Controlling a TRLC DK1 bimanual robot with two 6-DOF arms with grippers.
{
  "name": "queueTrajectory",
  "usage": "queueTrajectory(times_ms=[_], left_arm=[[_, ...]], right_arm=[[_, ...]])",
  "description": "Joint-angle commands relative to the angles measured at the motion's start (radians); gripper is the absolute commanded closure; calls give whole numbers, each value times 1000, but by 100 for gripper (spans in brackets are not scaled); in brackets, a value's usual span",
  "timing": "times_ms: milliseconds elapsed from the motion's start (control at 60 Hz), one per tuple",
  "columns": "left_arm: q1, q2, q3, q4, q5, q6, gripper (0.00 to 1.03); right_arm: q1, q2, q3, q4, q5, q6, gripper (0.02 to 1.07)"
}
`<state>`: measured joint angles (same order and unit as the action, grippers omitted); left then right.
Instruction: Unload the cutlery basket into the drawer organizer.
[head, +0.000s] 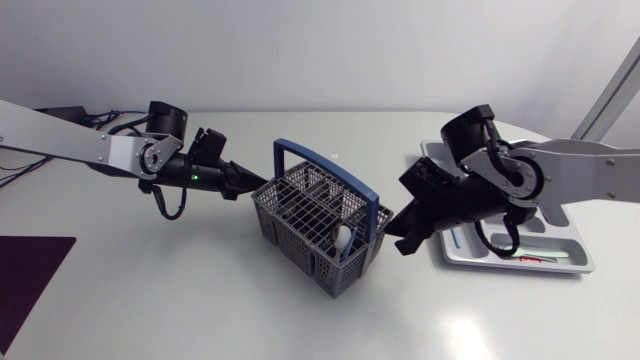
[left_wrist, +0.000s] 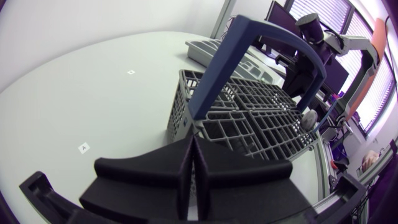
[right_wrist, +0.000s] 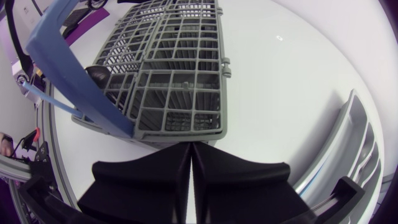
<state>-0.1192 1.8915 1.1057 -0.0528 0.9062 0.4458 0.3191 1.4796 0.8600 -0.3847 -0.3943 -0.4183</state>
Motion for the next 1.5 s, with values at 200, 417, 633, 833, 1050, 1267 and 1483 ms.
queueTrajectory(times_ms=[200,417,633,833,1050,1267,1483], left_arm=[[-4,-91,-112,-4,17,16,100],[21,-109,-104,-4,-10,13,100],[23,-108,-90,-4,-36,10,100],[61,-106,-83,-2,-44,10,100],[93,-124,-83,-4,-44,7,100],[116,-167,-109,-4,-44,7,100],[148,-302,-162,-18,-44,10,100]], right_arm=[[0,153,214,47,-5,44,101],[9,291,375,46,9,76,101],[26,407,516,21,41,82,101],[21,418,511,18,52,76,101],[-41,389,476,26,51,55,101],[-101,272,361,40,37,21,101],[-140,36,185,29,-20,-14,101]])
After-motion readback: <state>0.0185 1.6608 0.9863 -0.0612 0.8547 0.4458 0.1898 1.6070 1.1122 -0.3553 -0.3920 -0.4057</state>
